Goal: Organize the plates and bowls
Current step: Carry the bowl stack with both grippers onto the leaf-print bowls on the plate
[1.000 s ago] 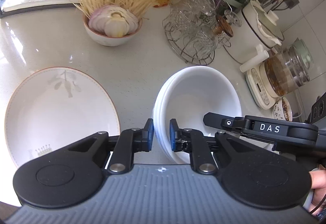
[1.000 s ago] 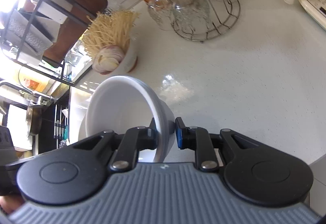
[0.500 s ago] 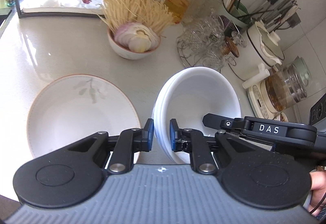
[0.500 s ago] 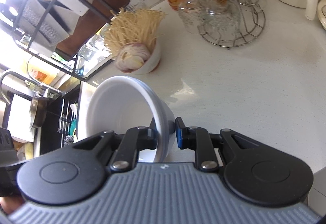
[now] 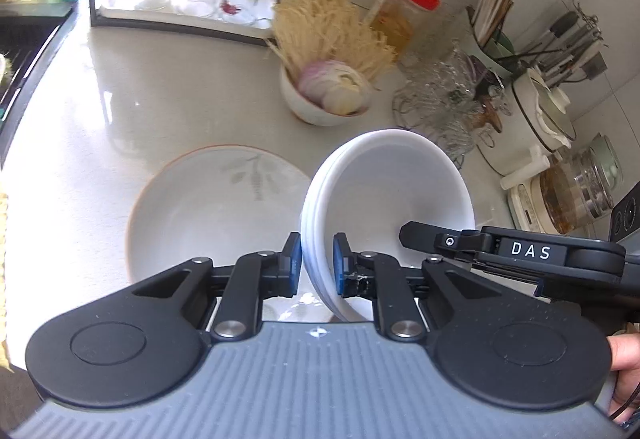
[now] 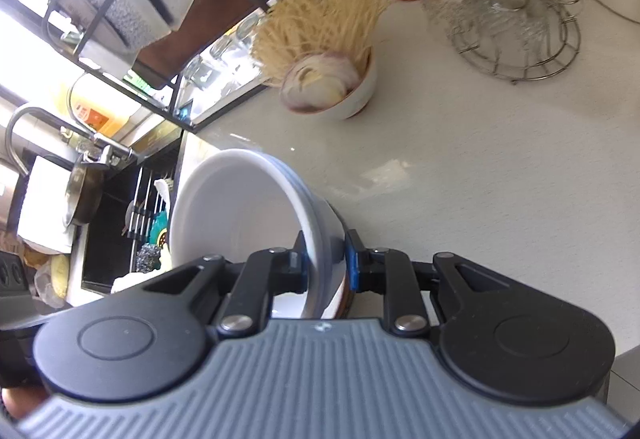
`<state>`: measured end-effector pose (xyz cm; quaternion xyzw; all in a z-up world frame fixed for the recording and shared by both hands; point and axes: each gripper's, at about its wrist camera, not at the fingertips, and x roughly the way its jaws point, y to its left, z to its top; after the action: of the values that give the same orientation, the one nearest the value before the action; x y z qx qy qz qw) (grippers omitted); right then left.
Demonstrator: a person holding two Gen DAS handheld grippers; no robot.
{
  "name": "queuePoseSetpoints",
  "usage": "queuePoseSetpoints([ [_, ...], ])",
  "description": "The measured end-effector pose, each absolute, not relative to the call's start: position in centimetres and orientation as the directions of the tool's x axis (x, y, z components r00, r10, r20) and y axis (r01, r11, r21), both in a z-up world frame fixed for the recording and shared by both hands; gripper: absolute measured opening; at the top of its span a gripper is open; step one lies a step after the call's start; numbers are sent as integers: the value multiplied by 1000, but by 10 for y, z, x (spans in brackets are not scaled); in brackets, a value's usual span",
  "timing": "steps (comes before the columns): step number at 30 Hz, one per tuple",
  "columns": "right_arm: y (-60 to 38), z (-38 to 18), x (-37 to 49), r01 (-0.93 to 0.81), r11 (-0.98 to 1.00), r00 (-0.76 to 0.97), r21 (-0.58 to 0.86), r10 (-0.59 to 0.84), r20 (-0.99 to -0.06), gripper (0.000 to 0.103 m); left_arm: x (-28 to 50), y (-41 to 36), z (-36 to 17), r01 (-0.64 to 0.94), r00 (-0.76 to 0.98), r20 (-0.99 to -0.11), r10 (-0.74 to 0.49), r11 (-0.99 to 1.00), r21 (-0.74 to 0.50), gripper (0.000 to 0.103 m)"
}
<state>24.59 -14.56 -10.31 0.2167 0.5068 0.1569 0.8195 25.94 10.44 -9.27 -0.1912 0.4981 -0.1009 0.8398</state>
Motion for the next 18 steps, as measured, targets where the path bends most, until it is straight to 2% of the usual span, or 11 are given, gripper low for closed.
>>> queuePoseSetpoints([
  [18, -85, -139, 260, -67, 896, 356, 439, 432, -828, 22, 263, 150, -132, -84, 439, -834, -333, 910, -407, 17],
])
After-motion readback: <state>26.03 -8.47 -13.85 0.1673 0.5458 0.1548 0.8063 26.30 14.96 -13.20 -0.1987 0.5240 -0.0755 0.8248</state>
